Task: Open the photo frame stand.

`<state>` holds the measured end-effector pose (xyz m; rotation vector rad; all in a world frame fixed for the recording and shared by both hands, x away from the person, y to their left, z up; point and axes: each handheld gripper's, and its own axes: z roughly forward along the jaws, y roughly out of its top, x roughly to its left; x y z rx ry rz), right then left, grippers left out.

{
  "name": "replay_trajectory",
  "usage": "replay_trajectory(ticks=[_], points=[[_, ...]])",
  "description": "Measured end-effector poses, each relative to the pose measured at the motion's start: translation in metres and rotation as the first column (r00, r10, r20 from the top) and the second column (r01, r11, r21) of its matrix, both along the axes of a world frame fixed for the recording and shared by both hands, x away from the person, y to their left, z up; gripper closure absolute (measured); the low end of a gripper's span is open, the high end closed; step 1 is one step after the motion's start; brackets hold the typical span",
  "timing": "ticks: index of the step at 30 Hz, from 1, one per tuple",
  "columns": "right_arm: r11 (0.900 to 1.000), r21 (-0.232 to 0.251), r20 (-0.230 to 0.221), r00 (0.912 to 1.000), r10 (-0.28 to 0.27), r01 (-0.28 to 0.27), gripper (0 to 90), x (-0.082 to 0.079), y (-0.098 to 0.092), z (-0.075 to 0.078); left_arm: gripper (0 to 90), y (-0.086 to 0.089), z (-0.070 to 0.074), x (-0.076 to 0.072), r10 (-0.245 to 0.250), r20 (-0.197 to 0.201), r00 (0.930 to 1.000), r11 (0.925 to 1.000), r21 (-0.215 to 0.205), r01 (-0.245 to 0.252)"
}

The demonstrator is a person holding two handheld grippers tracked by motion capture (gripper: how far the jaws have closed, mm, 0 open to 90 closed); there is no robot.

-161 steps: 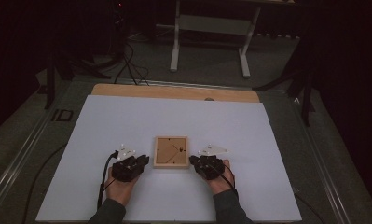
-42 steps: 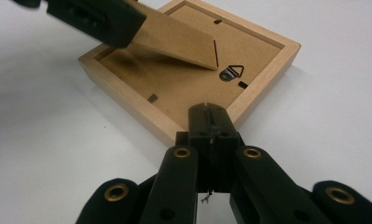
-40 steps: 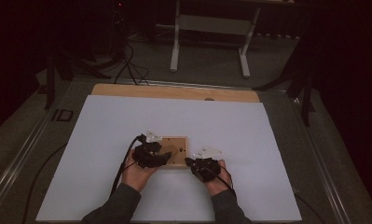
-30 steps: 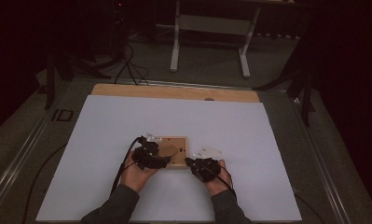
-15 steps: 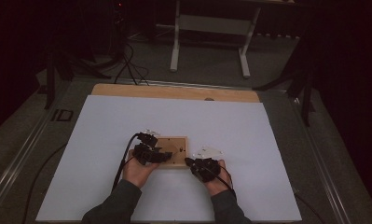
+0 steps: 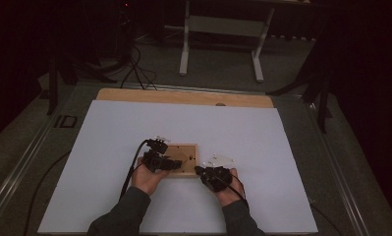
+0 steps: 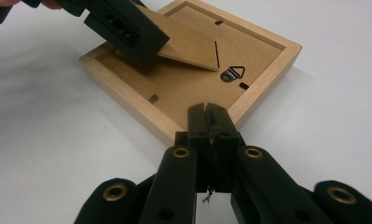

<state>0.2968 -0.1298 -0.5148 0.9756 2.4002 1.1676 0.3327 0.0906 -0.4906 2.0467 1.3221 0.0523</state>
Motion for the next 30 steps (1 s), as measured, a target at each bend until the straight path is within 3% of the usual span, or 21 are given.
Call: replay_trajectory(ticks=[10, 14, 21, 24, 27, 30], points=[[1.0, 0.02, -0.001, 1.0, 0.006, -0.006, 77.5, 0.003, -0.003, 0.001, 53.2, -0.005, 0.005, -0.006, -0.012, 0.108, 0.994, 0.9985, 0.054, 0.006], [0.998, 0.052, -0.009, 0.9998, -0.019, 0.019, 68.2, 0.005, -0.006, 0.004, 53.1, -0.006, 0.006, -0.011, -0.042, 0.173, 0.984, 0.9953, 0.093, 0.026], [0.995, 0.086, -0.011, 0.9983, -0.057, 0.058, 56.3, 0.01, -0.014, 0.011, 53.1, -0.004, 0.004, -0.02, -0.055, 0.241, 0.969, 0.9945, 0.1, 0.032], [0.992, 0.109, -0.014, 0.9975, -0.069, 0.07, 54.5, 0.011, -0.016, 0.013, 53.0, -0.003, 0.002, -0.026, -0.063, 0.273, 0.96, 0.9931, 0.112, 0.033], [0.991, 0.108, -0.019, 0.9971, -0.073, 0.075, 53.2, 0.011, -0.016, 0.014, 52.9, -0.001, 0.0, -0.031, -0.073, 0.311, 0.9477, 0.9917, 0.123, 0.036], [0.992, 0.107, -0.018, 0.9974, -0.069, 0.071, 51.8, 0.012, -0.017, 0.017, 52.9, 0.0, -0.002, -0.034, -0.082, 0.332, 0.9398, 0.9903, 0.133, 0.039]])
